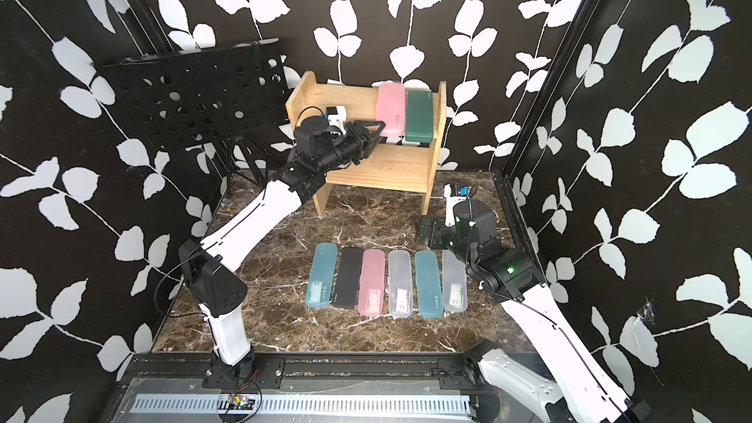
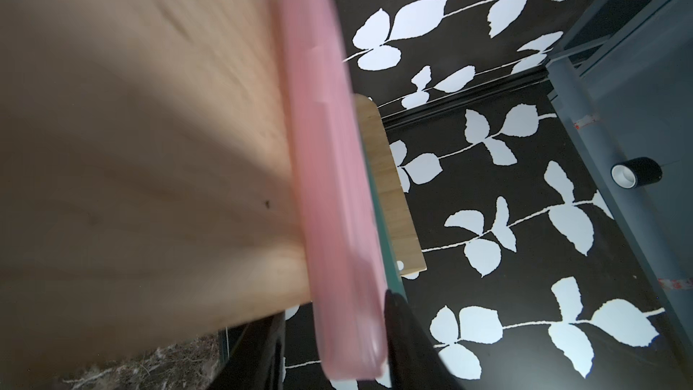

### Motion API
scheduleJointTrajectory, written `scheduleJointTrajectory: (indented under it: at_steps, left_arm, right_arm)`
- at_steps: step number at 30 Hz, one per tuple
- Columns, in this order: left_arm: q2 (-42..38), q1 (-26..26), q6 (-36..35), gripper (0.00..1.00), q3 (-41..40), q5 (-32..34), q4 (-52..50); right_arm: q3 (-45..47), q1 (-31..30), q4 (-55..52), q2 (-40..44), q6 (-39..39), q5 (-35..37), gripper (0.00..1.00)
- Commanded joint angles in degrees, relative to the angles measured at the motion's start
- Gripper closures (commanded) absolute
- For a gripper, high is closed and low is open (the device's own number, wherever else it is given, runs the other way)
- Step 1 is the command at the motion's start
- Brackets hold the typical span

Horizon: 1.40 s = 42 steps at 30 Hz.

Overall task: Remove the pencil cases from the shelf
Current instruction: Pick up the pencil case from the shelf.

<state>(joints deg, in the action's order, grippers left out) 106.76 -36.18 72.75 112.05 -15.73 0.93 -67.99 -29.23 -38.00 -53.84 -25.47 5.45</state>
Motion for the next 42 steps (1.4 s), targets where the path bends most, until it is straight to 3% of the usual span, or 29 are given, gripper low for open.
scheduleJointTrajectory:
  at_steps: [1,10,16,22,30,36,42]
  left_arm:
    - [-1.12,0.06,-1.87,0.69,1.58,-0.02,0.22]
    - [-1.97,0.13,-1.65,0.78,-0.05,0.94,1.08]
    - [-3.58,0.06,-1.64,1.0,-3.03,1.65,3.12]
    - [-7.41,0.35,-4.9,1.0,-8.88,2.37,6.04]
    - [-18.75,2.17,-16.27,1.0,-28.36,5.36,17.01]
    - [-27.66,3.61,-26.23,1.0,-44.94,5.94,27.86]
    - [-36.44,3.58,-35.35,1.0,-56.43,5.96,33.8]
  right_arm:
    - [-0.33,0.39,1.63,1.02,-0.2,0.08,0.01]
    - [0.27,0.44,1.84,1.2,-0.45,0.11,0.01]
    - [0.42,0.41,1.97,1.2,-0.67,-0.26,0.01]
    - [0.4,0.41,2.39,0.91,-1.0,-1.28,0.01]
    - [-4.3,-0.56,3.14,-0.62,-3.64,-6.14,0.01]
    - [-14.59,-11.77,2.72,-4.75,-2.17,0.34,0.01]
    - [-23.85,-16.99,7.25,-14.18,-2.21,-1.97,0.01]
